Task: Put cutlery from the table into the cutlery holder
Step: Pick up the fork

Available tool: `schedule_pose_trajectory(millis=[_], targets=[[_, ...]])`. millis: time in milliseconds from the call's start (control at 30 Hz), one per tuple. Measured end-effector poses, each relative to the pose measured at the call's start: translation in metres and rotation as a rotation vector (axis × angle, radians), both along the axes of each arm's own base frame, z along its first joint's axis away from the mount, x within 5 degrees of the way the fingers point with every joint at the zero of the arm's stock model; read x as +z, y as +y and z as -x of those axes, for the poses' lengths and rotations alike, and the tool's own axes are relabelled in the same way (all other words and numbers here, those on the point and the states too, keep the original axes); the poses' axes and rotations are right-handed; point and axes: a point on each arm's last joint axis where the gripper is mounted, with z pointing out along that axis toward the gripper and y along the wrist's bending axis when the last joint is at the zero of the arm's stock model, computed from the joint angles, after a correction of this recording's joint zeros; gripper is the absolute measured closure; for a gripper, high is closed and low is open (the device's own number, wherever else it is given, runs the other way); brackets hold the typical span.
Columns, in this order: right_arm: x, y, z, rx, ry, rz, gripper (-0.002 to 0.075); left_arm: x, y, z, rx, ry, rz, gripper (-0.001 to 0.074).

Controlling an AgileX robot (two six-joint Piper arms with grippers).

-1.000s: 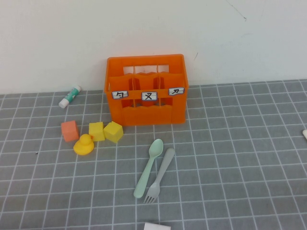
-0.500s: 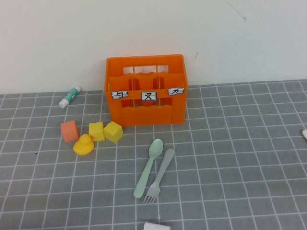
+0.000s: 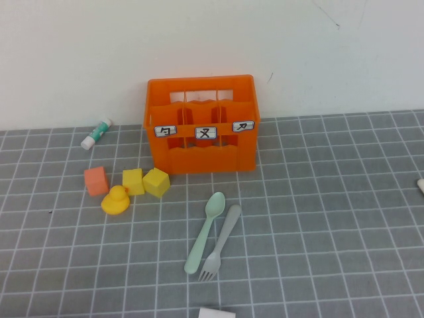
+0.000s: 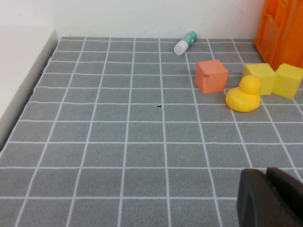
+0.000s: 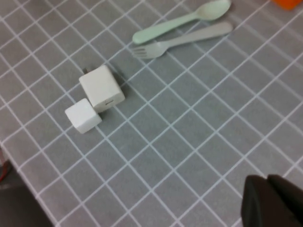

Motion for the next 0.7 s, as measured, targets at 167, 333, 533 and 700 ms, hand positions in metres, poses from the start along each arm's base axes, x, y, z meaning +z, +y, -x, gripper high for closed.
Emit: schedule_pose_trajectory(millis=[167,333,533,700], targets=[[-0.003,0.006,-0.021,0.025,0.073,-0.006,0.0729,0.000,0.000,0.000,0.000,0.000,0.000,0.0736],[-0.008,0.036,-0.027,0.106,0.091,-0.015,0.0729,0.000,0.000,0.000,0.000,0.000,0.000,0.0736],[-0.019,0.080,-0.030,0.163,0.068,-0.001,0.0729,0.000,0.000,0.000,0.000,0.000,0.000,0.0736],[-0.036,0.113,-0.040,0.137,0.097,0.069,0.0729,0.000,0.000,0.000,0.000,0.000,0.000,0.0736]])
